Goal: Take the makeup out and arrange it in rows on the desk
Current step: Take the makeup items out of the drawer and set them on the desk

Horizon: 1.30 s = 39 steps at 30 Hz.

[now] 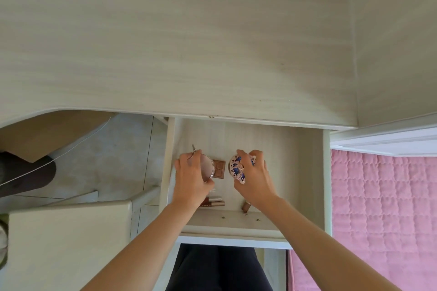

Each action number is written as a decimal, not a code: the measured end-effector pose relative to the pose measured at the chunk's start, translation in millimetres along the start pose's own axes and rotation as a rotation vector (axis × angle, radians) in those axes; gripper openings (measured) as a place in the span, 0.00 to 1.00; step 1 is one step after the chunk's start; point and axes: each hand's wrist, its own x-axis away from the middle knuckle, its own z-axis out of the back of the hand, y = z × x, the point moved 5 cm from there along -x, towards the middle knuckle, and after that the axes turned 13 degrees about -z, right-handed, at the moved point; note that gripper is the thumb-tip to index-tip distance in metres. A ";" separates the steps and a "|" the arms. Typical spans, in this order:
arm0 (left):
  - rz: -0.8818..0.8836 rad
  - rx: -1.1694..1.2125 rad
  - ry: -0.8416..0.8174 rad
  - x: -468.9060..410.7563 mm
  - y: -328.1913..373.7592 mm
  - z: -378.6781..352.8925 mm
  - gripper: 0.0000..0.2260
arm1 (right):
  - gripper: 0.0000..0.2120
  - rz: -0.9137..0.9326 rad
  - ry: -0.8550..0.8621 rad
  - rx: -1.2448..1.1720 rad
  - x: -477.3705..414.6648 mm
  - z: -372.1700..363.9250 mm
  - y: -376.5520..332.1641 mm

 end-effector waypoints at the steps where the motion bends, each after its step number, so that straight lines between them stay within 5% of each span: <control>1: -0.003 0.040 0.014 2.6 3.9 5.3 0.37 | 0.36 0.010 0.020 -0.017 5.9 6.0 -2.4; 16: -0.185 0.274 0.322 -2.1 46.4 119.1 0.38 | 0.37 0.163 0.231 -0.167 34.3 102.5 -74.1; 28: -0.206 0.149 0.337 -133.5 22.6 210.3 0.35 | 0.34 0.213 0.289 -0.051 -66.3 161.9 -159.4; 39: -0.231 0.059 0.203 -229.0 10.2 221.2 0.34 | 0.33 0.173 0.243 0.036 -147.8 173.3 -208.3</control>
